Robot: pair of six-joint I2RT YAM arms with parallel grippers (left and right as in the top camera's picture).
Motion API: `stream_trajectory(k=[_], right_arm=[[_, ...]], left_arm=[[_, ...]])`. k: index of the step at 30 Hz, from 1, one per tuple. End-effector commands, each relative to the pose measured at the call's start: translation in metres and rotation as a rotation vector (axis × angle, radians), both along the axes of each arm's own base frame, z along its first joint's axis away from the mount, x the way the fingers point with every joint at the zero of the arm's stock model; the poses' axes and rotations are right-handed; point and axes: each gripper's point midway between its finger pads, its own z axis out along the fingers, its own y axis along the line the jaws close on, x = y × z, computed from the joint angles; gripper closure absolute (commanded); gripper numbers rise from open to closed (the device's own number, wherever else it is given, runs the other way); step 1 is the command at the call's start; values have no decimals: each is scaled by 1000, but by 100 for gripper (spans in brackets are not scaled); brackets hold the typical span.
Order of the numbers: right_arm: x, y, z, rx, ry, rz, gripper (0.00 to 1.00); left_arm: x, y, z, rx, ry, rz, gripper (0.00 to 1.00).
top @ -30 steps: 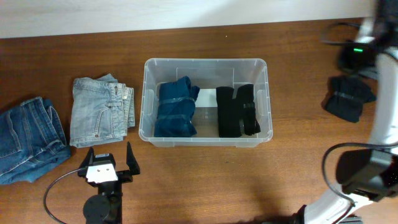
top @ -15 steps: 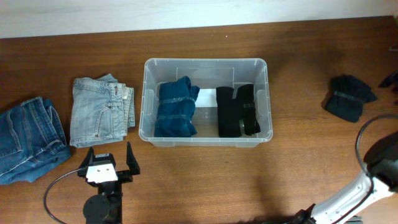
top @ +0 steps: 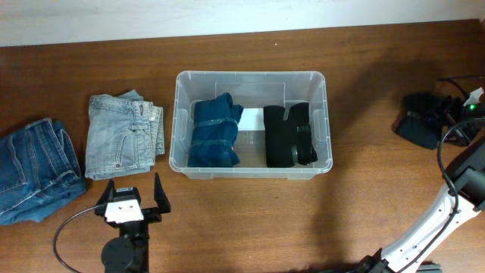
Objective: Pack container
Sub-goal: 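Withdraw the right gripper from the bin to the right-side black garment, then grasp the second folded black garment and lift it toward the bin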
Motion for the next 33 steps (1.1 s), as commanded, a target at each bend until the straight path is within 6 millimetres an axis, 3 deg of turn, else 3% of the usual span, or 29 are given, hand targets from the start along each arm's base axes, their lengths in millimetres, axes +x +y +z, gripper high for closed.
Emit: stream_trajectory(k=[1,4,7,12,18,21,24,26,33], right_arm=[[5,-1,0,-1,-29,25,14],[4,-2,-3,-10,-22,38,5],[-4,-4,-11,-26,20,39,5],[-9,0,-23,-13,39,40,14],[-20,11,-54,15,66,40,15],[-21,13,-58,22,67,39,27],[-21,13,-58,24,69,36,48],[-21,14,-57,29,68,36,53],[-6,29,-47,129,-27,25,85]], left_arm=[[0,3,-2,-8,1,16,1],[0,3,-2,-8,1,16,1],[0,3,-2,-8,1,16,0],[0,3,-2,-8,1,16,1],[0,3,-2,-8,1,16,1],[0,3,-2,-8,1,16,1],[0,3,-2,-8,1,16,1],[0,3,-2,-8,1,16,1],[0,3,-2,-8,1,16,1]])
